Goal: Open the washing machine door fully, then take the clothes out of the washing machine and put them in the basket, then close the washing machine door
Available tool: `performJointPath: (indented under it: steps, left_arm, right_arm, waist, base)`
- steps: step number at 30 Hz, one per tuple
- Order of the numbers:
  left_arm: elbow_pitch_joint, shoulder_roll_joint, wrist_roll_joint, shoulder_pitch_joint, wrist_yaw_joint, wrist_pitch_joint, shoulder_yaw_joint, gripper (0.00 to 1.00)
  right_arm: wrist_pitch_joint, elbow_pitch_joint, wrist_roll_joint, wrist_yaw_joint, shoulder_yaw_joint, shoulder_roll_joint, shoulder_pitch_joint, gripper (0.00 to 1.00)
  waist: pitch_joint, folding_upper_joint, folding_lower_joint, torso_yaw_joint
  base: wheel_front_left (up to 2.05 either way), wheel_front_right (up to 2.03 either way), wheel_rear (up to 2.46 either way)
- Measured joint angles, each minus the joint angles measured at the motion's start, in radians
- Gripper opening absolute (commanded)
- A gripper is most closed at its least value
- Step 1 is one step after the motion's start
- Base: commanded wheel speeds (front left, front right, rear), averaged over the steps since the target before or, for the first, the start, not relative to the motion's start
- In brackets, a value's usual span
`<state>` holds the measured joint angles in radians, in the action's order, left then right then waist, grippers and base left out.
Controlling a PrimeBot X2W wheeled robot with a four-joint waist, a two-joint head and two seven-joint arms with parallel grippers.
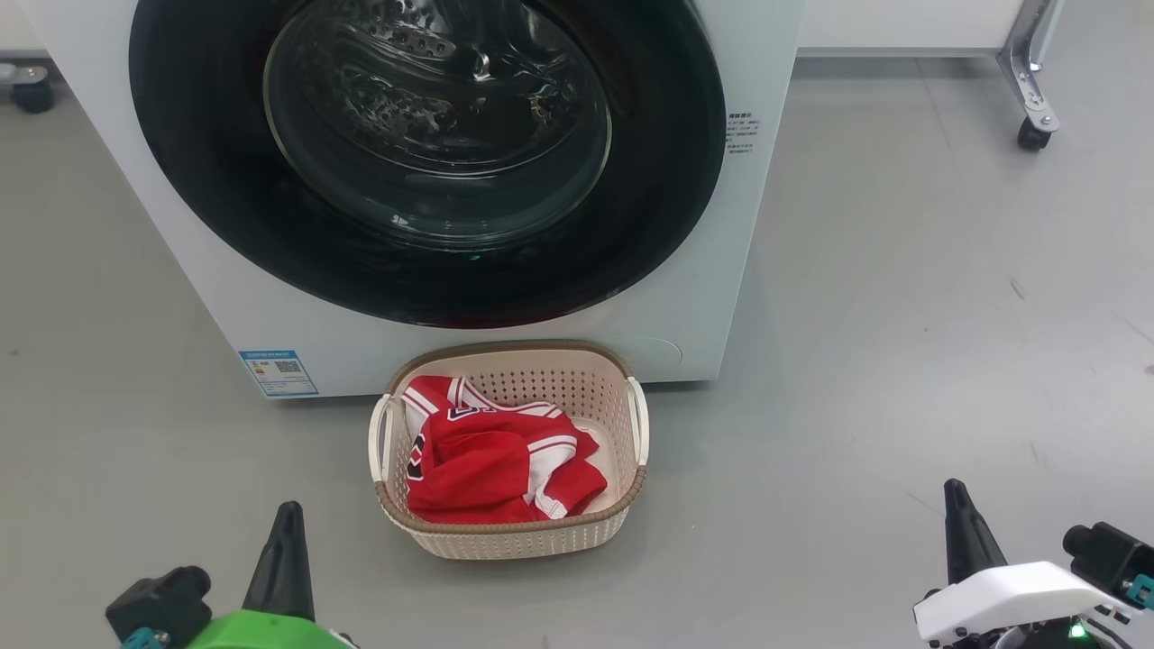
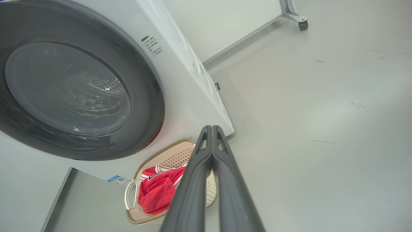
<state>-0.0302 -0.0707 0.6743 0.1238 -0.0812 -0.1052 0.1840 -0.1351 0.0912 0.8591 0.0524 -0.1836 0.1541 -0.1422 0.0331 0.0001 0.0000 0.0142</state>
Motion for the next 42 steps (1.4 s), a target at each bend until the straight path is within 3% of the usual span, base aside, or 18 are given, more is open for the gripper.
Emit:
performJointPath:
  steps: [42]
  left_arm:
    - [-0.113,-0.024,0.605,-0.084,0.104,0.074,-0.088,0.0]
  right_arm:
    - [0.109,0.093,0.474,-0.095,0.141,-0.036,0.106,0.0]
  waist:
    - [-0.017,0.0,0.0,-0.009]
  base:
    - [0.0,0.0,0.0]
